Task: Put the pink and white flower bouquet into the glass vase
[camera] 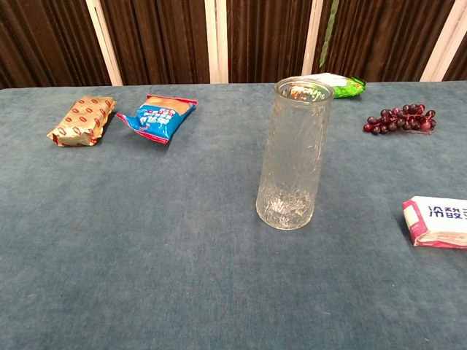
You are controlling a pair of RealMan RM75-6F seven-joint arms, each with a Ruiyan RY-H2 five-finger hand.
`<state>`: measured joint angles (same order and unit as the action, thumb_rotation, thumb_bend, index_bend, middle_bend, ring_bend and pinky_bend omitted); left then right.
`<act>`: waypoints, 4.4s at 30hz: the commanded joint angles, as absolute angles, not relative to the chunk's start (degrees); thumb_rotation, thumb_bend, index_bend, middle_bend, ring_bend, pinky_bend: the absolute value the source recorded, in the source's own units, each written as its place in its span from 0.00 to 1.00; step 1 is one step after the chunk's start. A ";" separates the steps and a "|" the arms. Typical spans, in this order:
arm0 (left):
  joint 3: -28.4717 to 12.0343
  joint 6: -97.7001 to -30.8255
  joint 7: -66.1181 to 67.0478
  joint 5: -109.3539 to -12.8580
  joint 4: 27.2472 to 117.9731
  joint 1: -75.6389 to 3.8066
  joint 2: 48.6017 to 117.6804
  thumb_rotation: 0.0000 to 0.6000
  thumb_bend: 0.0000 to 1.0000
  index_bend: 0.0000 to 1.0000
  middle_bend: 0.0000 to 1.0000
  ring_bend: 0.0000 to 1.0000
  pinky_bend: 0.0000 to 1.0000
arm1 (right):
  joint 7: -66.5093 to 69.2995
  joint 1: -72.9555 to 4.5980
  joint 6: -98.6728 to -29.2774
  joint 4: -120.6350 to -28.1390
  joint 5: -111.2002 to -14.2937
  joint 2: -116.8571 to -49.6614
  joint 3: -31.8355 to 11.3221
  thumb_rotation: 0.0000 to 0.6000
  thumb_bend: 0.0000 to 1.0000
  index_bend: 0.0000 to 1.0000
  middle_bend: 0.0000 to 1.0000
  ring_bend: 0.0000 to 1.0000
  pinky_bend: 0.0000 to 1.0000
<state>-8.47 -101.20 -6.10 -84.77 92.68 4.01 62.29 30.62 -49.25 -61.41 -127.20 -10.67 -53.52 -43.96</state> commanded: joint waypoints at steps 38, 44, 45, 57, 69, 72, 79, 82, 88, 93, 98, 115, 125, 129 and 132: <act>-8.38 -101.71 -6.13 -85.34 93.15 4.33 62.16 1.00 0.18 0.16 0.00 0.00 0.06 | 35.69 -40.38 -56.67 -115.28 -42.72 -74.56 -29.65 1.00 0.47 0.79 0.58 0.52 0.20; -8.49 -101.52 -6.47 -85.11 93.30 4.27 62.17 1.00 0.18 0.16 0.00 0.00 0.06 | 35.51 -39.77 -55.12 -113.50 -46.58 -75.60 -28.69 1.00 0.47 0.79 0.58 0.50 0.19; -8.49 -101.44 -6.67 -85.07 93.28 4.26 62.15 1.00 0.18 0.16 0.00 0.00 0.06 | 35.55 -39.68 -55.00 -113.24 -46.92 -75.85 -28.58 1.00 0.47 0.79 0.58 0.49 0.19; -8.48 -101.14 -7.51 -84.84 93.33 4.33 61.83 1.00 0.18 0.16 0.00 0.00 0.06 | 36.20 -39.43 -52.25 -109.41 -48.75 -78.57 -27.49 1.00 0.47 0.78 0.57 0.42 0.14; -8.37 -101.11 -7.69 -84.92 93.58 4.43 61.69 1.00 0.18 0.16 0.00 0.00 0.06 | 41.24 -38.67 -40.97 -109.22 -53.96 -74.08 -27.75 1.00 0.17 0.28 0.21 0.13 0.02; -8.47 -101.04 -7.85 -84.67 93.52 4.44 61.64 1.00 0.18 0.16 0.00 0.00 0.06 | 43.14 -38.24 -38.71 -109.05 -55.77 -72.89 -28.21 1.00 0.16 0.24 0.16 0.09 0.00; -8.50 -100.56 -7.73 -84.38 93.53 4.29 61.61 1.00 0.18 0.16 0.00 0.00 0.06 | 46.65 -36.76 -35.36 -109.02 -59.33 -69.62 -29.13 1.00 0.15 0.19 0.09 0.03 0.00; -8.55 -100.42 -7.62 -84.24 93.54 4.22 61.68 1.00 0.18 0.16 0.00 0.00 0.06 | 48.39 -35.41 -34.76 -109.52 -61.53 -67.68 -29.61 1.00 0.15 0.17 0.07 0.01 0.00; -8.51 -100.55 -6.95 -84.30 93.72 4.24 61.89 1.00 0.18 0.16 0.00 0.00 0.06 | 52.30 -32.43 -34.69 -110.13 -65.71 -63.70 -30.52 1.00 0.14 0.15 0.04 0.00 0.00; -8.41 -100.75 -6.52 -84.57 93.77 4.28 61.98 1.00 0.18 0.16 0.00 0.00 0.06 | 57.66 -28.13 -36.03 -111.00 -71.55 -58.60 -31.36 1.00 0.14 0.15 0.03 0.00 0.00; -8.39 -100.47 -5.73 -84.66 93.55 4.03 62.21 1.00 0.18 0.16 0.00 0.00 0.06 | 63.09 -21.21 -42.02 -110.06 -79.50 -51.06 -31.04 1.00 0.14 0.15 0.03 0.00 0.00; -7.06 -101.52 -2.13 -86.12 95.04 4.94 61.80 1.00 0.18 0.14 0.00 0.00 0.06 | 12.75 0.40 -82.52 -106.77 -85.71 -49.69 -16.62 1.00 0.13 0.15 0.03 0.00 0.00; -7.43 -102.13 -5.09 -84.95 94.87 5.89 60.42 1.00 0.18 0.13 0.00 0.00 0.05 | -3.90 4.56 -91.08 -104.74 -95.09 -55.17 -9.07 1.00 0.13 0.15 0.03 0.00 0.00; -7.35 -101.82 -5.36 -84.78 94.66 5.96 60.08 1.00 0.18 0.12 0.00 0.00 0.05 | -3.24 4.38 -89.40 -104.78 -95.29 -54.99 -7.07 1.00 0.13 0.15 0.03 0.00 0.00; -6.92 -100.63 -4.90 -84.60 94.62 5.79 59.53 1.00 0.18 0.12 0.00 0.00 0.03 | -3.86 3.84 -87.09 -104.63 -94.26 -53.99 -5.95 1.00 0.13 0.15 0.03 0.00 0.00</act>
